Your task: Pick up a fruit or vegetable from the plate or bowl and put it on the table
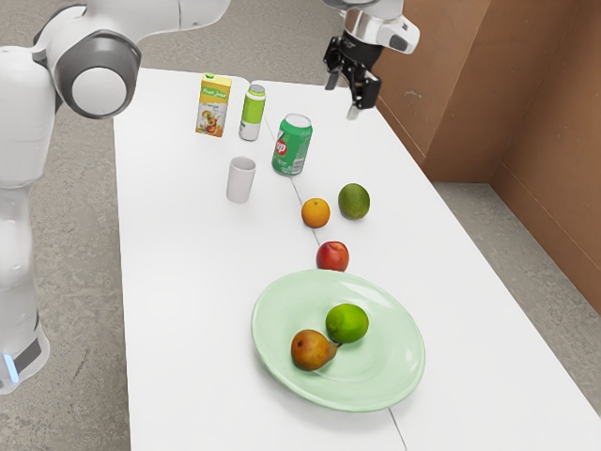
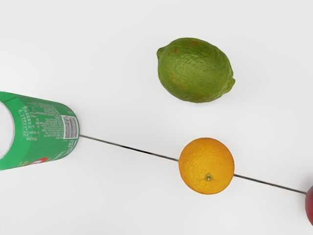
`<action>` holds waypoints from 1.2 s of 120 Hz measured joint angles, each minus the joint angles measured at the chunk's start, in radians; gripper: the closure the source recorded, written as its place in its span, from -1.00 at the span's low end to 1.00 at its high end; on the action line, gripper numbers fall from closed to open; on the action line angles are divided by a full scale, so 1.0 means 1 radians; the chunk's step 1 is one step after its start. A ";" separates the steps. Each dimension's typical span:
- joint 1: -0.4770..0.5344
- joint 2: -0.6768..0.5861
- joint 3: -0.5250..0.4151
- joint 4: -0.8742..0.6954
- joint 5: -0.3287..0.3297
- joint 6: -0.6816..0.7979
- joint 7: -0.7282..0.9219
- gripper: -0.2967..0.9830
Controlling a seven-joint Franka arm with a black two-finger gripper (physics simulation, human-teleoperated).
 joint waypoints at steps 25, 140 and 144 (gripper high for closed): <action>0.000 -0.072 -0.001 0.043 0.008 -0.001 -0.012 -0.54; -0.192 0.178 -0.160 -0.105 -0.178 0.128 -0.037 -0.54; -0.230 0.178 -0.137 -0.108 -0.159 0.146 -0.019 -0.54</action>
